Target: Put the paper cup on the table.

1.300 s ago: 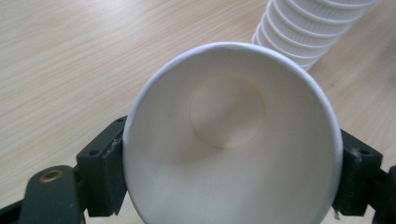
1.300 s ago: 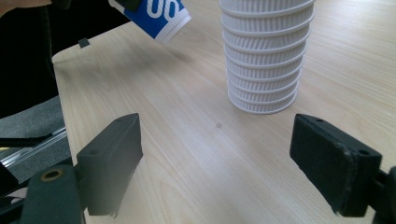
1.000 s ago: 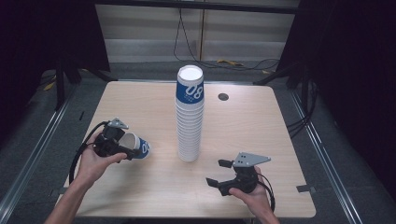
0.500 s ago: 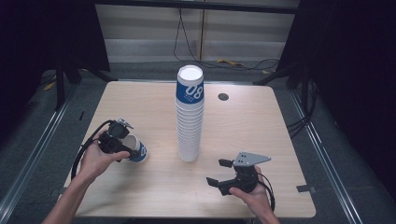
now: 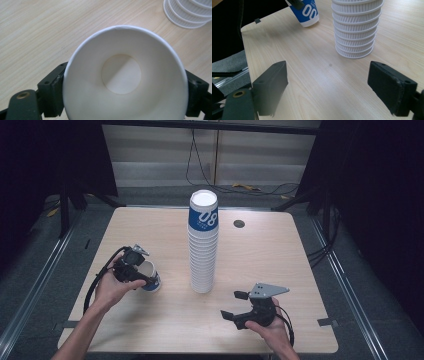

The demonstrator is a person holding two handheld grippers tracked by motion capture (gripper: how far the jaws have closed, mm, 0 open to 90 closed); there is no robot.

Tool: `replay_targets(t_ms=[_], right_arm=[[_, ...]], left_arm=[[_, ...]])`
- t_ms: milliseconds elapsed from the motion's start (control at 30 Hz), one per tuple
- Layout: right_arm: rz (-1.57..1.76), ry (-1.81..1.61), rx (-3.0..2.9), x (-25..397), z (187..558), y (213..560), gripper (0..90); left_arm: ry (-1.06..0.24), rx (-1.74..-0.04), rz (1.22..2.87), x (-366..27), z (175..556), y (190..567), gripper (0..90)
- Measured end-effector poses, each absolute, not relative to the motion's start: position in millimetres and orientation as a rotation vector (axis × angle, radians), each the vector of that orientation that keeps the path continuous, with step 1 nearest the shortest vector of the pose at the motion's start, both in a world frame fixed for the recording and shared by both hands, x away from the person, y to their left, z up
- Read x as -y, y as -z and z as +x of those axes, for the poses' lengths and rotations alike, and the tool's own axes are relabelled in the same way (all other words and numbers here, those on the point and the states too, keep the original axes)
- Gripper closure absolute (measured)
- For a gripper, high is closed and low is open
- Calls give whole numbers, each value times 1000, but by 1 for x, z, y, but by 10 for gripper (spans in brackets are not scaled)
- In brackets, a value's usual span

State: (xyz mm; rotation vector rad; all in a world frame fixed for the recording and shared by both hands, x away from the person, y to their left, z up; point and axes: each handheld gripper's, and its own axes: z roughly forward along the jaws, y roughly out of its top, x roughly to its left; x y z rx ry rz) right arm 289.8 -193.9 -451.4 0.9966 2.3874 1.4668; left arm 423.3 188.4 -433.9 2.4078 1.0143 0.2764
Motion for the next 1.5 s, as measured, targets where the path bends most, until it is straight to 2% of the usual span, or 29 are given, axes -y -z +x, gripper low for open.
replay_targets(t_ms=[333,733,933,1300,1500], right_arm=[[989,-1461,-2393,195,290,451,168],[992,-1459,-2384,195,290,450,168],[995,-1459,-2389,194,291,451,169],[1005,-1459,-2378,196,290,451,168],[1006,-1461,-2374,196,290,450,168]], left_arm=[[-307,-973,2400,-182,425,443,137],[-240,-985,2346,-187,426,452,144],[-299,-952,2342,-189,422,457,160],[-302,-937,2231,-200,414,466,161],[-313,-926,2228,-205,410,467,161]])
